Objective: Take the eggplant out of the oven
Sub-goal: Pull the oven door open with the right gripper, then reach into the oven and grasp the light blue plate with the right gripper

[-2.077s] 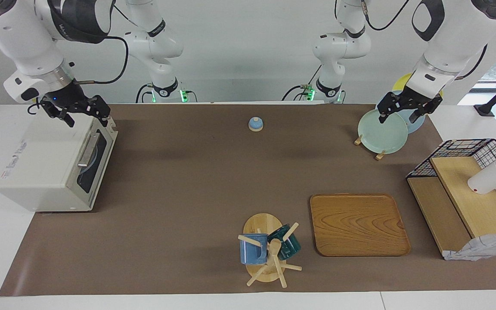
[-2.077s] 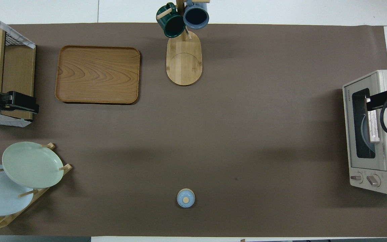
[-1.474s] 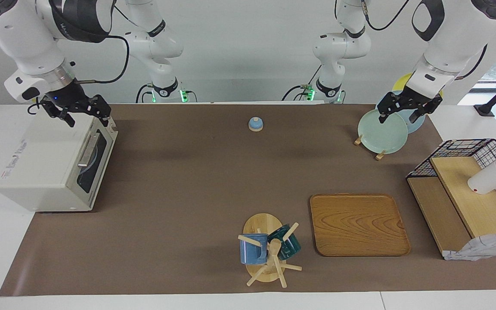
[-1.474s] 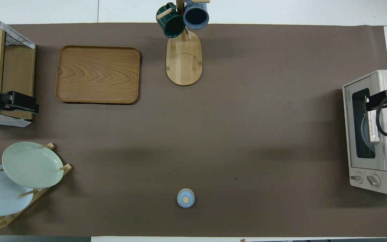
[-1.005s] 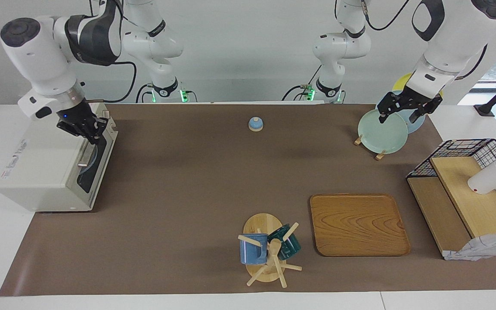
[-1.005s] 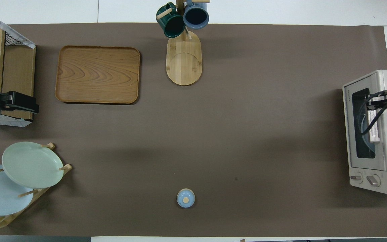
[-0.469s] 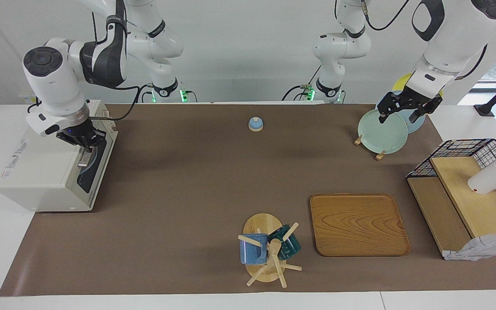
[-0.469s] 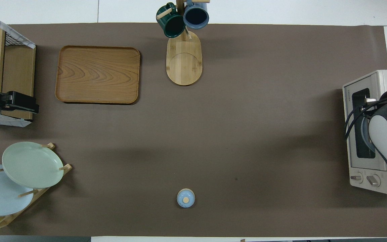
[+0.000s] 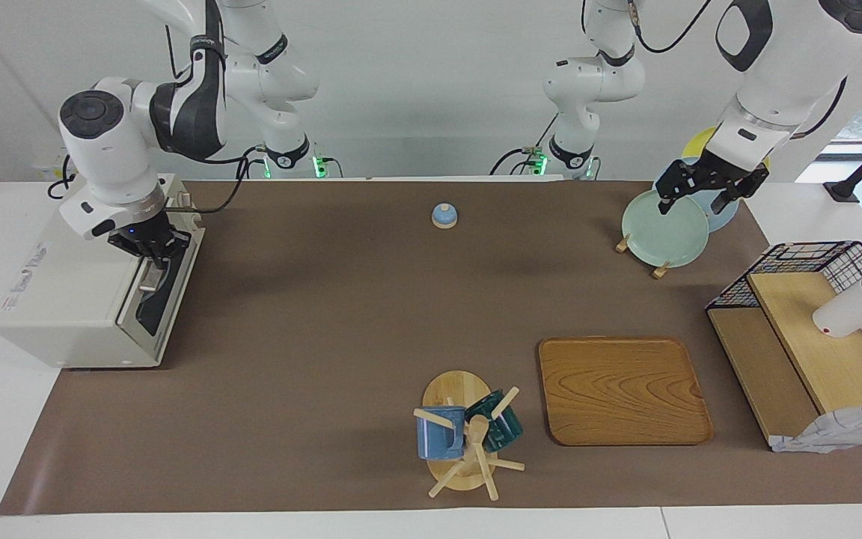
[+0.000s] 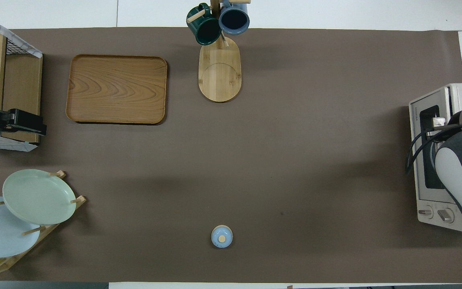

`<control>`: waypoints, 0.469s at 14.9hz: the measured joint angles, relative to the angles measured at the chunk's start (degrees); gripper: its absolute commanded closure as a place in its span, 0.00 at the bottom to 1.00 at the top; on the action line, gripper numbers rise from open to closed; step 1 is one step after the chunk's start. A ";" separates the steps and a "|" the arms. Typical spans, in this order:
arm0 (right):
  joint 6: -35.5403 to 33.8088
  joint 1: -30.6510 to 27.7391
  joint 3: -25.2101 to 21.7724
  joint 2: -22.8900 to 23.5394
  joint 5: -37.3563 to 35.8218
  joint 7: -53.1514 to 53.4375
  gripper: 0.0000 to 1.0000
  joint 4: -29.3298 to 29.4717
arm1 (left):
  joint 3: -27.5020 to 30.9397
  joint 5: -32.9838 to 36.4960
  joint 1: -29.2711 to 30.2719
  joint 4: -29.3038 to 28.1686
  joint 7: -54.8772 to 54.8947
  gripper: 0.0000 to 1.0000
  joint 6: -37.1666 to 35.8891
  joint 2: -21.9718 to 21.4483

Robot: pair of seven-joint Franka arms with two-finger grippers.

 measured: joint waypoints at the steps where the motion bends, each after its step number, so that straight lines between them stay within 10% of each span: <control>1: 0.49 0.19 0.03 -0.08 1.61 0.16 1.00 -0.40 | 0.00 0.00 0.00 0.00 0.00 0.00 0.00 0.00; 7: 7.79 2.56 0.64 1.23 10.92 1.05 1.00 -5.66 | 0.00 0.00 0.00 0.00 0.00 0.00 0.00 0.00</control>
